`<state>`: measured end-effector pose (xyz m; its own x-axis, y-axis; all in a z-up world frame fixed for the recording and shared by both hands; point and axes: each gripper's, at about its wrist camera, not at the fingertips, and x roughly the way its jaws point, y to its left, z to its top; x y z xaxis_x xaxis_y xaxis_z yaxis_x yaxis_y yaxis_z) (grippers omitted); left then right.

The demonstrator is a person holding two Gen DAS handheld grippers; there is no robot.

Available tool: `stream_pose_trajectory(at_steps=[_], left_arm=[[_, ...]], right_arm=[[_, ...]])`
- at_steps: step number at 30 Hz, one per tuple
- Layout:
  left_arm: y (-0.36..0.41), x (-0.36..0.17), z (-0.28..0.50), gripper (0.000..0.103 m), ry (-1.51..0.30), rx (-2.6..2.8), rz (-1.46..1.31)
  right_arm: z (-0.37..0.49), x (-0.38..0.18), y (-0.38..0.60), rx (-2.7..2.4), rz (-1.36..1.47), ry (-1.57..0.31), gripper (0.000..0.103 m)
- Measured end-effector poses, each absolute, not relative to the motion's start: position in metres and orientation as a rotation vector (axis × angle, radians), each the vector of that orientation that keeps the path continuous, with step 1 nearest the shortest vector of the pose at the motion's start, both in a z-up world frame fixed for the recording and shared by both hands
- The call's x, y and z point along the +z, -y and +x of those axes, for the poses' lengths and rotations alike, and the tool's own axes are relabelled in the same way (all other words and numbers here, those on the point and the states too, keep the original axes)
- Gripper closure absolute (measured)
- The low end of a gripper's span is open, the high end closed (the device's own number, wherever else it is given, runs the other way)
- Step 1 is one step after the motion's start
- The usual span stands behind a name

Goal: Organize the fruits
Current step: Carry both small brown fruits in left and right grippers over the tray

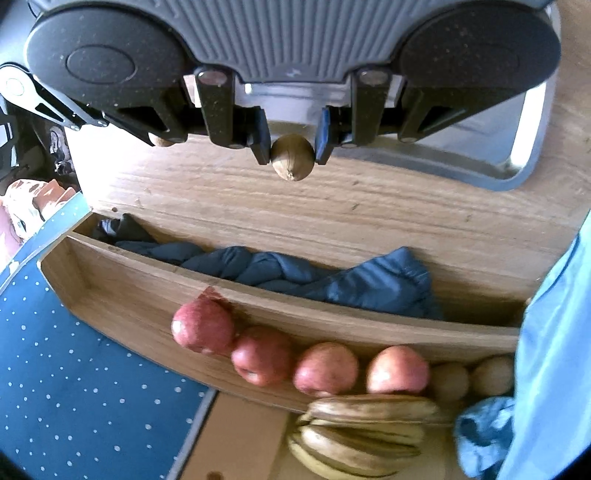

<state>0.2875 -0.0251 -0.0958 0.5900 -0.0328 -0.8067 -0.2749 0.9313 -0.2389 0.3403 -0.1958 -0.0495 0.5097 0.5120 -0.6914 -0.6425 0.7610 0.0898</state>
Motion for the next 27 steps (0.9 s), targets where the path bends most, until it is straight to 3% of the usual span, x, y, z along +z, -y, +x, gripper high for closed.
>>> stream_pose_trajectory(at_steps=[27], left_arm=[[-0.011,-0.108,0.239,0.075,-1.01,0.168,-0.348]], right_arm=[[0.28,-0.062,0.166,0.743,-0.184,-0.829,0.072]])
